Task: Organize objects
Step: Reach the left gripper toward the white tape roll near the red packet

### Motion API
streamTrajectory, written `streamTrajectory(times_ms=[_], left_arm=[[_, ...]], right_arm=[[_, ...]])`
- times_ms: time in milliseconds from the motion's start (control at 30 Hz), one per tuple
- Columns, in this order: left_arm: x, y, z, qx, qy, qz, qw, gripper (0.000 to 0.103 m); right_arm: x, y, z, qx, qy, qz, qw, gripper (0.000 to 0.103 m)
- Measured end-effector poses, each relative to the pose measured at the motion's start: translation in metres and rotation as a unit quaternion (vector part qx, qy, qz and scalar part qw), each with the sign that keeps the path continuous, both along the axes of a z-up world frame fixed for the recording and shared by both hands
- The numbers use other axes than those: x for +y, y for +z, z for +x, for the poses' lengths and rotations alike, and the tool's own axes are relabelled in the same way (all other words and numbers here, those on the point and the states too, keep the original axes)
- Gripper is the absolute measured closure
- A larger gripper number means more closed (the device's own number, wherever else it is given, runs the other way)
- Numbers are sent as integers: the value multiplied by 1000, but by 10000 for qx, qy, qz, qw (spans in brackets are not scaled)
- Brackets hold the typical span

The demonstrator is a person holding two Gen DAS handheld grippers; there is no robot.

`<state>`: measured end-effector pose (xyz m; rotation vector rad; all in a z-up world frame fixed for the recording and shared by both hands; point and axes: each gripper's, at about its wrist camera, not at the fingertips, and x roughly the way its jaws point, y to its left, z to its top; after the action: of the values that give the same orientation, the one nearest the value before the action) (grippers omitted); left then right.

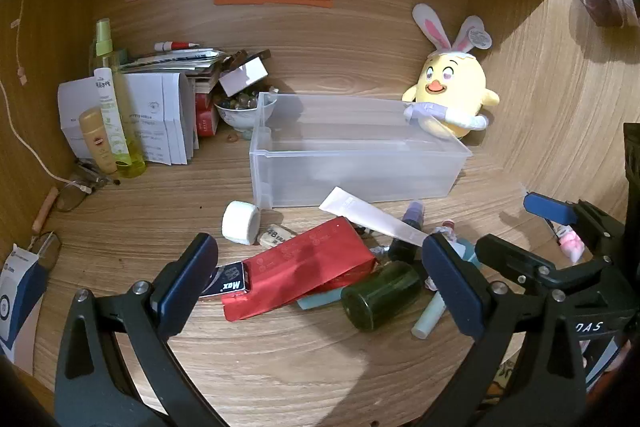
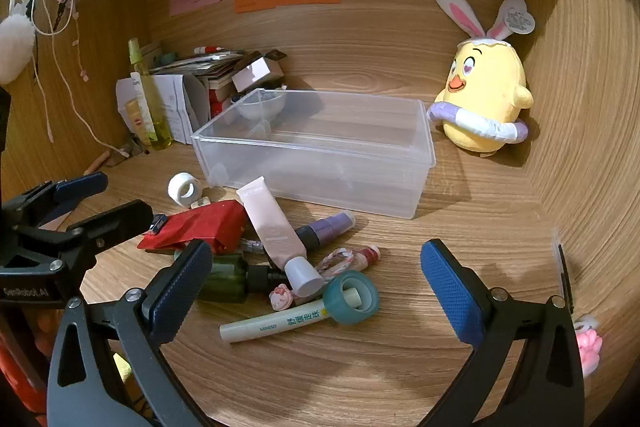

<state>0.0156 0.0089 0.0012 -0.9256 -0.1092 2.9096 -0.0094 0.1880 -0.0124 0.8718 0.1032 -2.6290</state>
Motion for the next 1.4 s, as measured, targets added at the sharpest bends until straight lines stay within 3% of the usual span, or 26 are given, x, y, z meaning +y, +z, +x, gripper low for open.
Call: streamTrajectory(times_ms=[833, 1233, 1400], left_arm=[[-4, 0, -2, -19, 3, 18, 10000, 0], [-12, -16, -22, -342, -62, 231, 9991, 0], [-23, -24, -36, -570, 23, 251, 9981, 18]], right_arm=[[4, -1, -3, -55, -21, -59, 10000, 0], [3, -13, -24, -394, 49, -146, 9991, 0], [14, -22, -32, -604, 83, -259, 9978, 0]])
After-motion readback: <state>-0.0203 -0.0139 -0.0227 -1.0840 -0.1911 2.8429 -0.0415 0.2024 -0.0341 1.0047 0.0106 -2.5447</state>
